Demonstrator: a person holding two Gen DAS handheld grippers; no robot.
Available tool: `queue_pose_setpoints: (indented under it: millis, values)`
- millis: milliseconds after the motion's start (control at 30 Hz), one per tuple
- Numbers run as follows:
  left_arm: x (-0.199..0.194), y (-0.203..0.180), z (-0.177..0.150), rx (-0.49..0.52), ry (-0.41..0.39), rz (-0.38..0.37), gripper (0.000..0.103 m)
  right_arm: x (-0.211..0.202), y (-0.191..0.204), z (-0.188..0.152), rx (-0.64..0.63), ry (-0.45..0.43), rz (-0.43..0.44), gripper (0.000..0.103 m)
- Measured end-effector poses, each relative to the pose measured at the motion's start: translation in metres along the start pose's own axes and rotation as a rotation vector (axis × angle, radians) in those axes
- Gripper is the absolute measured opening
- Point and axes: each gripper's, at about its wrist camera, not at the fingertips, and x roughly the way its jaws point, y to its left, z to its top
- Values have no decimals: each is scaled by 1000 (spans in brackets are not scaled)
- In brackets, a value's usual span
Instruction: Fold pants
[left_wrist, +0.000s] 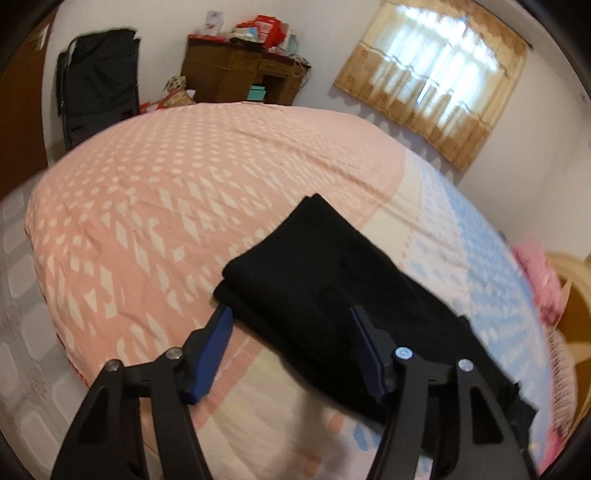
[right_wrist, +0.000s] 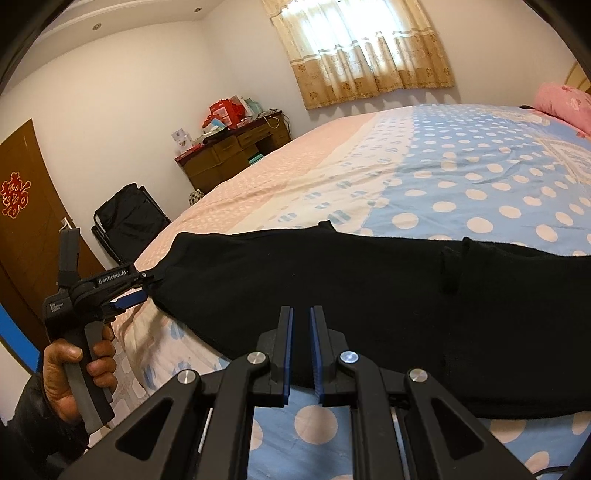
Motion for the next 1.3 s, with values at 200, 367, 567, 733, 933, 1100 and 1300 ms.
queue_pose_setpoints:
  millis: [200, 367, 567, 733, 933, 1100, 1300]
  values:
    - [3, 12, 5, -89, -28, -62, 49, 0, 1, 0, 9, 8, 4, 10]
    - [3, 17, 0, -108, -50, -49, 32, -2, 0, 0, 10, -1, 3, 10]
    - [2, 12, 4, -65, -41, -13, 22, -6, -5, 0, 33, -13, -9, 10]
    - [-18, -40, 8, 212, -138, 42, 17, -23, -33, 5, 119, -62, -69, 10]
    - [-48, -116, -3, 468, -221, -147, 16, -57, -81, 8, 216, -126, -182, 10]
    - [-65, -183, -40, 655, -214, -363, 16, -88, -119, 2, 304, -172, -256, 10]
    - [-66, -244, -106, 855, -133, -528, 16, -112, -148, -9, 374, -196, -303, 10]
